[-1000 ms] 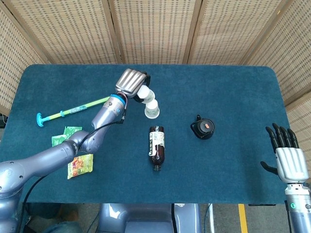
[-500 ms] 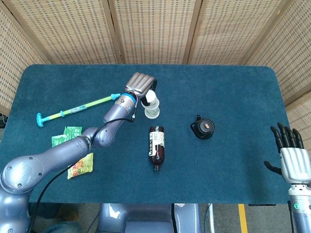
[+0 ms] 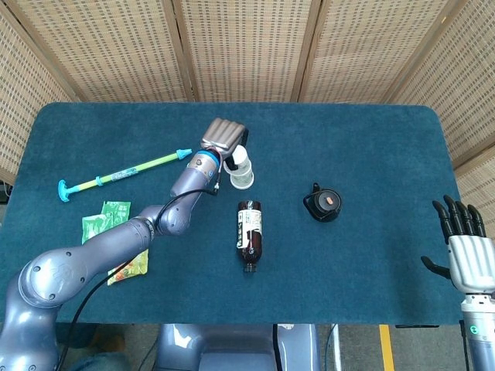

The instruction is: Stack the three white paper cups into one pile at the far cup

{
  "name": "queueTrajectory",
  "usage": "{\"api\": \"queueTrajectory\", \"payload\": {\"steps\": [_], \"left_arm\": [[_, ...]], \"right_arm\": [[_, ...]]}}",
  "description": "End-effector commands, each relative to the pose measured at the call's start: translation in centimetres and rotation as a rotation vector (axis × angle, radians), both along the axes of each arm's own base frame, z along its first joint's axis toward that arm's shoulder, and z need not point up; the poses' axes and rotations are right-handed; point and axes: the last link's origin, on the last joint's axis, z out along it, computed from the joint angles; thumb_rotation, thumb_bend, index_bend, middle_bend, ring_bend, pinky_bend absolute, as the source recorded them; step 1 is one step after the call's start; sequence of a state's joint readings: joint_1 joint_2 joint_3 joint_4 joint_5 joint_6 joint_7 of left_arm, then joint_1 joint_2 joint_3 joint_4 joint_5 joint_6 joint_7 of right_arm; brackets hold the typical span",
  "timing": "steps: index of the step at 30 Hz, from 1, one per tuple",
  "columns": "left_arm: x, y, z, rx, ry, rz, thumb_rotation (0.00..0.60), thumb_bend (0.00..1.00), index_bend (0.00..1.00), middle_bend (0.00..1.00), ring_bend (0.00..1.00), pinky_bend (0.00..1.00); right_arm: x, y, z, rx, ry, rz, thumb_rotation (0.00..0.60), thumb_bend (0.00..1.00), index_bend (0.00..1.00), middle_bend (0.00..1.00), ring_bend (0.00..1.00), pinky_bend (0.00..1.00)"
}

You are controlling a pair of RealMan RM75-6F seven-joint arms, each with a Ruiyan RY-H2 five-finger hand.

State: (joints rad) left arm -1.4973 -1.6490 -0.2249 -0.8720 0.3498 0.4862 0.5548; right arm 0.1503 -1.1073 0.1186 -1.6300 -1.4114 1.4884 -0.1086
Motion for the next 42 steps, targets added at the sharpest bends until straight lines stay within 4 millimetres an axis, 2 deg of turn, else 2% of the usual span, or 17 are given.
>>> {"api": "queueTrajectory", "payload": {"steps": [1,10,15,17,20,22,24,25,27,30,35,36,38,42], "left_arm": [[0.2,-0.1,0.0,-0.021,-0.026,0.006,0.6,0.0,0.02,0.0,0.0,0.07],[0.7,-0.4,1.6,0.003,-0.084,-0.031,0.6,0.0,0.0,0.0,0.0,0.02],[0.1,-1.0,3.2,0.027,-0.093,-0.064,0.6,0.0,0.0,0.0,0.0,0.0],[-1.4,-1.5,5.1,0.064,-0.096,-0.076,0.6,0.0,0.0,0.0,0.0,0.0],[-3.4,-2.6,6.8,0.101,-0.084,-0.085,0.6,0.0,0.0,0.0,0.0,0.0],[-5.6,-3.7,8.3,0.157,-0.076,-0.082,0.6,0.0,0.0,0.0,0.0,0.0],[-8.5,-5.5,9.7,0.218,-0.075,-0.062,0.6,0.0,0.0,0.0,0.0,0.0],[-10.8,-6.8,10.7,0.263,-0.076,-0.031,0.6,0.0,0.0,0.0,0.0,0.0],[-13.9,-9.7,11.9,0.317,-0.098,-0.005,0.6,0.0,0.0,0.0,0.0,0.0],[-17.6,-12.9,12.9,0.364,-0.106,0.035,0.6,0.0,0.0,0.0,0.0,0.0],[-22.3,-17.2,13.5,0.396,-0.102,0.076,0.6,0.0,0.0,0.0,0.0,0.0],[-24.0,-18.9,13.6,0.396,-0.094,0.112,0.6,0.0,0.0,0.0,0.0,0.0],[-25.6,-20.8,13.7,0.396,-0.093,0.146,0.6,0.0,0.0,0.0,0.0,0.0],[-27.6,-23.3,14.0,0.4,-0.079,0.172,0.6,0.0,0.0,0.0,0.0,0.0]], "right_arm": [[0.0,0.0,0.1,-0.003,0.0,0.0,0.6,0.0,0.0,0.0,0.0,0.0],[0.0,0.1,0.0,0.002,-0.001,0.002,0.6,0.0,0.0,0.0,0.0,0.0],[0.1,0.2,0.0,0.004,-0.001,0.007,0.6,0.0,0.0,0.0,0.0,0.0],[0.2,0.3,-0.1,0.009,-0.002,0.01,0.6,0.0,0.0,0.0,0.0,0.0],[0.2,0.3,-0.1,0.011,-0.004,0.013,0.6,0.0,0.0,0.0,0.0,0.0],[0.3,0.4,-0.2,0.014,-0.004,0.018,0.6,0.0,0.0,0.0,0.0,0.0],[0.4,0.4,-0.2,0.017,-0.004,0.023,0.6,0.0,0.0,0.0,0.0,0.0],[0.4,0.4,-0.3,0.019,-0.004,0.024,0.6,0.0,0.0,0.0,0.0,0.0],[0.5,0.4,-0.4,0.023,-0.003,0.027,0.6,0.0,0.0,0.0,0.0,0.0],[0.6,0.4,-0.5,0.025,-0.001,0.031,0.6,0.0,0.0,0.0,0.0,0.0],[0.4,0.3,-0.6,0.022,0.001,0.026,0.6,0.0,0.0,0.0,0.0,0.0],[0.4,0.3,-0.6,0.02,0.002,0.025,0.6,0.0,0.0,0.0,0.0,0.0],[0.4,0.4,-0.5,0.017,0.004,0.025,0.6,0.0,0.0,0.0,0.0,0.0],[0.4,0.4,-0.5,0.016,0.004,0.025,0.6,0.0,0.0,0.0,0.0,0.0]]}}
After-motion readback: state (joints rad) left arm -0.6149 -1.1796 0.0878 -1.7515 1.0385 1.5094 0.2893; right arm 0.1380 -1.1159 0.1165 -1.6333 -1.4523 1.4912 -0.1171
